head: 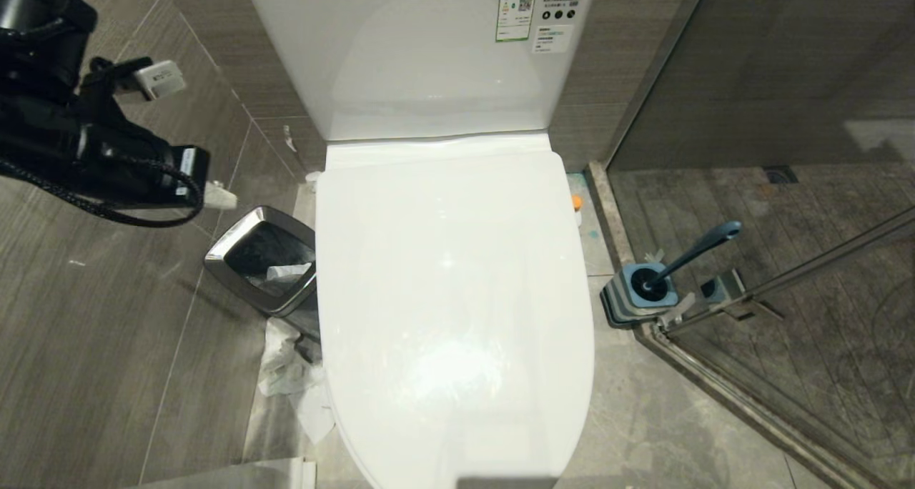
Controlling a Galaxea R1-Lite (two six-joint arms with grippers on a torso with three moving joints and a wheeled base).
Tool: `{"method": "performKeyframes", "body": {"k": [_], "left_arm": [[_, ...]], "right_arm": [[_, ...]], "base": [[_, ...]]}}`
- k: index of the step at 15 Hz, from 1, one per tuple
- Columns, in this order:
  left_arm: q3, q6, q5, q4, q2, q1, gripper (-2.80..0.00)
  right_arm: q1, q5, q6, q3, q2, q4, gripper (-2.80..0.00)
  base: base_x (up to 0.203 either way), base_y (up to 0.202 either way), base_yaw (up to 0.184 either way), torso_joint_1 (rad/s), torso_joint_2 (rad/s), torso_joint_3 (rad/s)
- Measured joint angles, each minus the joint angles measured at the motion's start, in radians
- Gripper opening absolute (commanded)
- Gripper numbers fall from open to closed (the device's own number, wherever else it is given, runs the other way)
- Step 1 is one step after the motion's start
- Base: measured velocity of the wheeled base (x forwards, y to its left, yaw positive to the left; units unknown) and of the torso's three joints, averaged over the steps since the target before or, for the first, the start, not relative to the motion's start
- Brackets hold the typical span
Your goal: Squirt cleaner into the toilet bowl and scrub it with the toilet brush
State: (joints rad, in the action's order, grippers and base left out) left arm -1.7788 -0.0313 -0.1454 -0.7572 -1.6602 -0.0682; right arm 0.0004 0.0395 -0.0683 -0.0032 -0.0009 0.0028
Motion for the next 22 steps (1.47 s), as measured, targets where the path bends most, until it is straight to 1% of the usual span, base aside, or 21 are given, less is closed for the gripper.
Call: {"method": "performKeyframes", "body": {"k": [1, 2, 4, 6, 8, 10, 12, 13, 14, 16, 17, 18, 22], "left_arm": [[-0.004, -0.023, 0.028, 0.001, 0.024, 0.025, -2.80], [-0.010, -0.034, 0.040, 0.001, 0.050, 0.047, -2.80], [-0.035, -0.061, 0.039, 0.012, 0.115, 0.076, -2.80], [-0.080, -0.070, 0.007, 0.061, 0.191, 0.086, -2.80], [-0.113, -0.064, -0.047, 0.138, 0.283, 0.088, -2.80], [-0.109, -0.028, -0.068, 0.187, 0.384, 0.080, -2.80], [-0.037, 0.042, -0.065, 0.197, 0.504, 0.042, -2.80], [0.026, 0.076, -0.058, 0.203, 0.576, 0.020, -2.80], [0.098, 0.098, -0.052, 0.212, 0.654, 0.003, -2.80], [0.246, 0.111, -0.037, 0.257, 0.799, -0.013, -2.80], [0.308, 0.103, -0.020, 0.295, 0.861, -0.003, -2.80], [0.353, 0.083, -0.002, 0.320, 0.913, 0.016, -2.80], [0.555, -0.047, 0.032, 0.330, 1.111, 0.042, -2.80]], "right_arm": [[0.000, 0.000, 0.000, 0.000, 0.000, 0.000, -2.80], [0.000, 0.000, 0.000, 0.000, 0.000, 0.000, -2.80], [0.000, -0.001, 0.000, 0.000, 0.000, 0.000, -2.80], [0.000, 0.000, 0.000, 0.000, 0.000, 0.000, -2.80], [0.000, 0.000, 0.000, 0.000, 0.000, 0.000, -2.80], [0.000, -0.001, 0.000, 0.000, 0.000, 0.000, -2.80], [0.000, 0.000, 0.000, 0.000, 0.000, 0.000, -2.80], [0.000, 0.000, 0.000, 0.000, 0.000, 0.000, -2.80], [0.000, 0.000, 0.000, 0.000, 0.000, 0.000, -2.80], [0.000, 0.000, 0.000, 0.000, 0.000, 0.000, -2.80], [0.000, 0.000, 0.000, 0.000, 0.000, 0.000, -2.80], [0.000, 0.000, 0.000, 0.000, 0.000, 0.000, -2.80], [0.000, 0.000, 0.000, 0.000, 0.000, 0.000, -2.80]], "base": [[0.000, 0.000, 0.000, 0.000, 0.00, 0.000], [0.000, 0.000, 0.000, 0.000, 0.00, 0.000], [0.000, 0.000, 0.000, 0.000, 0.00, 0.000], [0.000, 0.000, 0.000, 0.000, 0.00, 0.000], [0.000, 0.000, 0.000, 0.000, 0.00, 0.000], [0.000, 0.000, 0.000, 0.000, 0.00, 0.000], [0.000, 0.000, 0.000, 0.000, 0.00, 0.000], [0.000, 0.000, 0.000, 0.000, 0.00, 0.000], [0.000, 0.000, 0.000, 0.000, 0.00, 0.000], [0.000, 0.000, 0.000, 0.000, 0.00, 0.000], [0.000, 0.000, 0.000, 0.000, 0.00, 0.000], [0.000, 0.000, 0.000, 0.000, 0.00, 0.000], [0.000, 0.000, 0.000, 0.000, 0.00, 0.000]]}}
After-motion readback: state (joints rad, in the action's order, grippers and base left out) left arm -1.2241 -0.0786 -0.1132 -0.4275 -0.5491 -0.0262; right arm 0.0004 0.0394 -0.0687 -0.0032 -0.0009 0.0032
